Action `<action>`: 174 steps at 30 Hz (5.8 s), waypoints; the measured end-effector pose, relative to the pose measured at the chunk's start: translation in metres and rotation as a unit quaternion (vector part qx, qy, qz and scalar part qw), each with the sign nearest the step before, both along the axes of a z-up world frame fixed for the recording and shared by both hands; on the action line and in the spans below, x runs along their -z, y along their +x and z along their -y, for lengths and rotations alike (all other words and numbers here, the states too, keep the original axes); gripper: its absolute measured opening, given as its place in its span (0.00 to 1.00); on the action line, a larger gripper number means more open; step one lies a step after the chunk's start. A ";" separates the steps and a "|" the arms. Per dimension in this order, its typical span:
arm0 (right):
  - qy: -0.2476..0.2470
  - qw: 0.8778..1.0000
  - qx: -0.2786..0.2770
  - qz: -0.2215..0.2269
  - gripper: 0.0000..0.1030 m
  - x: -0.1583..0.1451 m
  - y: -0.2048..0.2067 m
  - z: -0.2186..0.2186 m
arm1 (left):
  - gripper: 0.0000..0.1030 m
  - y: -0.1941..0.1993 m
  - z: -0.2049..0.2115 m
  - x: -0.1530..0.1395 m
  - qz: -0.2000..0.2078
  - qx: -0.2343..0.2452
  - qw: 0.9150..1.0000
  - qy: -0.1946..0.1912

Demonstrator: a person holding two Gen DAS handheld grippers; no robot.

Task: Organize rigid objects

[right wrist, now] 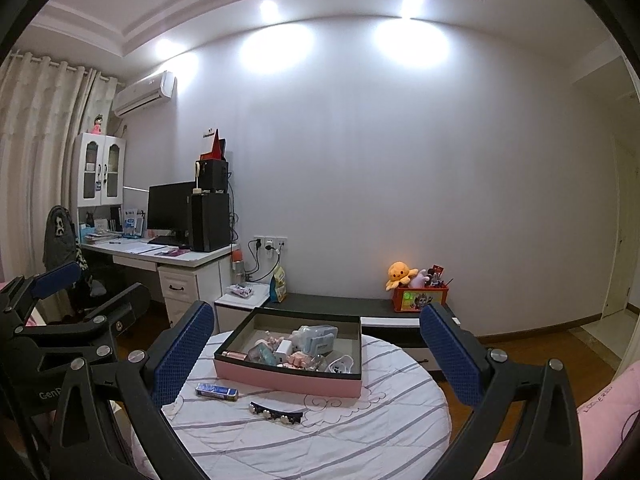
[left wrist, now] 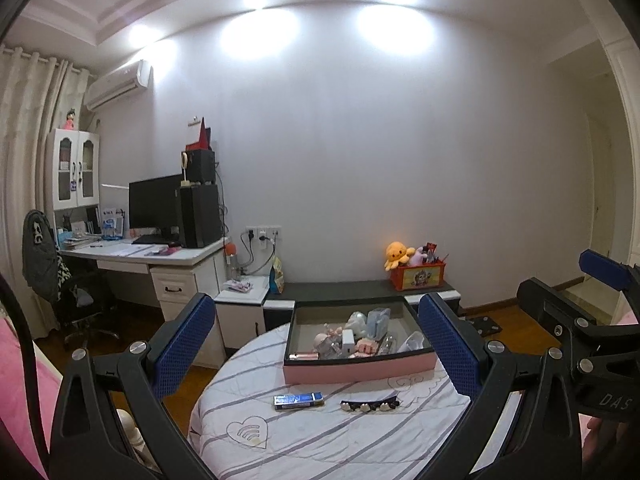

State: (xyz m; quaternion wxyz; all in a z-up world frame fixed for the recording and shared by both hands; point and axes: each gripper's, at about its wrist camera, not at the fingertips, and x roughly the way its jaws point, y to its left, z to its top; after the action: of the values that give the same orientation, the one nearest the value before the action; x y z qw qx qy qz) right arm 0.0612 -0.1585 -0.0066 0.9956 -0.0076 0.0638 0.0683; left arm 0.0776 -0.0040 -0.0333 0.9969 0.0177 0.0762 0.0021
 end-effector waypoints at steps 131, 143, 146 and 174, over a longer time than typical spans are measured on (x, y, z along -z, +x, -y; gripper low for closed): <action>0.005 0.973 -0.117 -0.201 0.18 0.134 0.160 -0.029 | 0.20 0.166 0.028 0.123 -0.187 0.051 0.981 0.000; -0.010 0.977 -0.101 -0.186 0.18 0.113 0.238 -0.024 | 0.20 0.271 0.042 0.113 -0.201 0.076 0.976 0.026; -0.008 0.974 -0.099 -0.206 0.18 0.122 0.269 -0.023 | 0.20 0.312 0.043 0.130 -0.243 0.086 0.966 0.017; -0.014 0.994 -0.010 -0.110 1.00 0.063 0.173 -0.003 | 0.97 0.164 -0.001 0.063 -0.120 0.017 0.992 -0.022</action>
State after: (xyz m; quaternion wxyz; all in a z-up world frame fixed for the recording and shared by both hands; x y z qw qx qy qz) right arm 0.2345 -0.1556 -0.0692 0.9815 -0.0145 0.1741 0.0778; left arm 0.2412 -0.0027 -0.0963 0.9806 -0.0025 0.1950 -0.0191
